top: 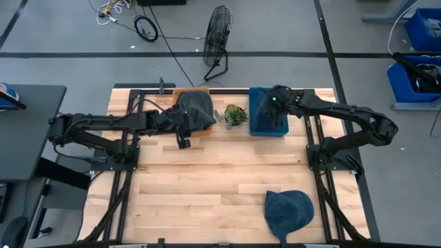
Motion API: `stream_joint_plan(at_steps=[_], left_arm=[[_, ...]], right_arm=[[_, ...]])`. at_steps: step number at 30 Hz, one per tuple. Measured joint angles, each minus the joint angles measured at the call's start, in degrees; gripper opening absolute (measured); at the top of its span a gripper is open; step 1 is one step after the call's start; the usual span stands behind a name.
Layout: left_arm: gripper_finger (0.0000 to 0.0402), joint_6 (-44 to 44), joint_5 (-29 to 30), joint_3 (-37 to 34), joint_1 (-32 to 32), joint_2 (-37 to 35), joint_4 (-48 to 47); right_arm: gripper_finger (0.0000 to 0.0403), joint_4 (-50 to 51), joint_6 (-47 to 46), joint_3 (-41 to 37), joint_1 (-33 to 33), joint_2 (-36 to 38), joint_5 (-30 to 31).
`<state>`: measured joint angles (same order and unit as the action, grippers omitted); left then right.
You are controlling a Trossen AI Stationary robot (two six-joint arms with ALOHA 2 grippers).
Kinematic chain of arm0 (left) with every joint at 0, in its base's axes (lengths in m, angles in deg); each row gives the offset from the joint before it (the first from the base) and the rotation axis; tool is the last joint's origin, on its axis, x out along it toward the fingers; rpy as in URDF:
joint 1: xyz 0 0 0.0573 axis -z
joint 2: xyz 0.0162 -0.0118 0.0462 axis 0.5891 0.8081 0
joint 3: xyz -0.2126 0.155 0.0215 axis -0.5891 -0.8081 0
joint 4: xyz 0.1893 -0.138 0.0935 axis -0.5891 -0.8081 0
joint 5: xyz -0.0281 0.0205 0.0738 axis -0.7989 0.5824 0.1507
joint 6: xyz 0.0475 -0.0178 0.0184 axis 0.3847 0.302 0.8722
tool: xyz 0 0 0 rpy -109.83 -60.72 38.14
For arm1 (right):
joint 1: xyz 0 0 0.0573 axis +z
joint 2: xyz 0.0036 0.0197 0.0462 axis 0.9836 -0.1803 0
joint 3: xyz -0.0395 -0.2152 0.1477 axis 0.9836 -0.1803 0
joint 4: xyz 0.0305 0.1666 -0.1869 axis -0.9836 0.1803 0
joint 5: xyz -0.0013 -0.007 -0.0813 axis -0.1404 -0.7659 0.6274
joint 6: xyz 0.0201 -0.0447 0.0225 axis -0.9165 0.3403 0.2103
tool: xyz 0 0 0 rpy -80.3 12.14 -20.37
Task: Pick & Place hat
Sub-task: Put the left blue cap into the blue bin
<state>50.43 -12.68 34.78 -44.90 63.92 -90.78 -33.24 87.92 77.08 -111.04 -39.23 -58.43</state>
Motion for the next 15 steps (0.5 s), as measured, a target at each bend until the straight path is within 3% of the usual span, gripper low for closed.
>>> stream_joint_plan(at_steps=[4,8,15], left_arm=[[0.0142,0.0,0.0,0.0,1.0,0.0,0.0],[0.0142,0.0,0.0,0.0,1.8,0.0,0.0],[0.0142,-0.8,0.0,0.0,3.0,0.0,0.0]], right_arm=[[0.0016,-5.0,3.6,-2.8,-1.7,-2.0,-4.6],[0.0026,-11.1,3.9,-4.7,-2.6,-3.8,-4.1],[0.0054,-11.8,2.9,-4.0,-2.7,-4.4,-3.9]])
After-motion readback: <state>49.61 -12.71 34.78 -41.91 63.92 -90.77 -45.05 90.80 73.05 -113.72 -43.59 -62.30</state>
